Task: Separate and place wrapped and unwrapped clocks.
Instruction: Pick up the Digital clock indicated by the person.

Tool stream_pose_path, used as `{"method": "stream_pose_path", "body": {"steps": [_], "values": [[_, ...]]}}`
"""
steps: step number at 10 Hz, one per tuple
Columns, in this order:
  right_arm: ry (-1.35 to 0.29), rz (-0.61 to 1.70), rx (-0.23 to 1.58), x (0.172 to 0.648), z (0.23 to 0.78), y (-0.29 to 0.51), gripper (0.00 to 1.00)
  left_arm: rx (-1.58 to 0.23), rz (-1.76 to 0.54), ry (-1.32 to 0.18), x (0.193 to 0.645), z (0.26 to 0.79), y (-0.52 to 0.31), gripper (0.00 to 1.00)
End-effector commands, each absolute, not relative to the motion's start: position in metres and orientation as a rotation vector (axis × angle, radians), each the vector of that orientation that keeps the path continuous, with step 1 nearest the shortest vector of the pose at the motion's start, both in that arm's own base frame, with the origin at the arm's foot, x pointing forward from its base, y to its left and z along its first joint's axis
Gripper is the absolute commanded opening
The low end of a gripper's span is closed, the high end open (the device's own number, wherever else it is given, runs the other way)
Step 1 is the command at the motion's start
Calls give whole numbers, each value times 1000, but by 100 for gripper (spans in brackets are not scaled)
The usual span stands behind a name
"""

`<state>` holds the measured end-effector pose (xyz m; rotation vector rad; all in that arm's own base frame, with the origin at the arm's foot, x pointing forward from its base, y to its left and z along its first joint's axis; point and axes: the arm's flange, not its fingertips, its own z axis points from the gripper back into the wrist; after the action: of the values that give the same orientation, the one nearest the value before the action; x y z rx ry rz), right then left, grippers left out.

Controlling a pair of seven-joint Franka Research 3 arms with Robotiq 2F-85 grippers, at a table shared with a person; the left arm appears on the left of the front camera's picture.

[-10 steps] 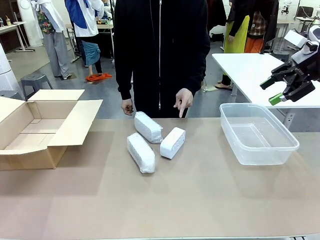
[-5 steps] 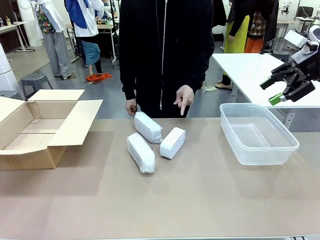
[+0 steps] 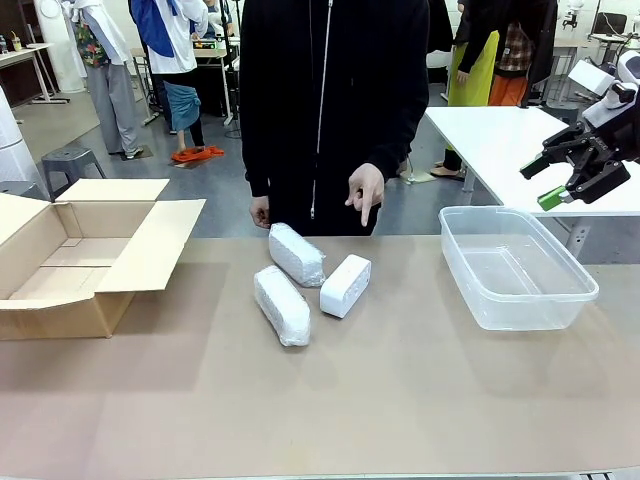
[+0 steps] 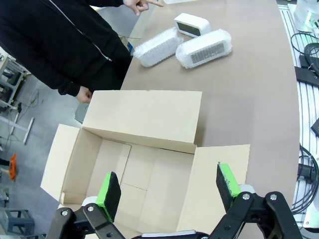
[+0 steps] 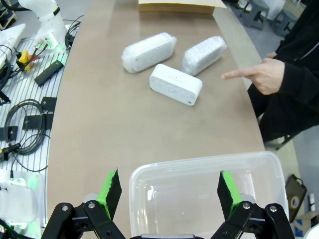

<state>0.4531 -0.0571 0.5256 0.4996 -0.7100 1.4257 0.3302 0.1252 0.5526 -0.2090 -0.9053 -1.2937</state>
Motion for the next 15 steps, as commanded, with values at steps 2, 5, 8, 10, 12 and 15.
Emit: {"method": "stream_pose_path", "body": {"steps": [2,5,8,10,12,15], "values": [[-710,1426,500,453,526,-57,100,-215,-1314,-930,332,552,128,100],[-631,1423,404,453,538,-33,100,-215,-1314,-930,332,552,128,100],[-600,1358,334,454,546,-3,100,-215,-1314,-930,332,552,128,100],[-563,1373,328,456,542,23,100,-215,-1314,-930,332,552,128,100],[-503,1495,324,459,535,57,100,-215,-1314,-930,332,552,128,100],[-394,1657,294,468,525,107,100,-215,-1314,-930,332,552,128,100]]}}
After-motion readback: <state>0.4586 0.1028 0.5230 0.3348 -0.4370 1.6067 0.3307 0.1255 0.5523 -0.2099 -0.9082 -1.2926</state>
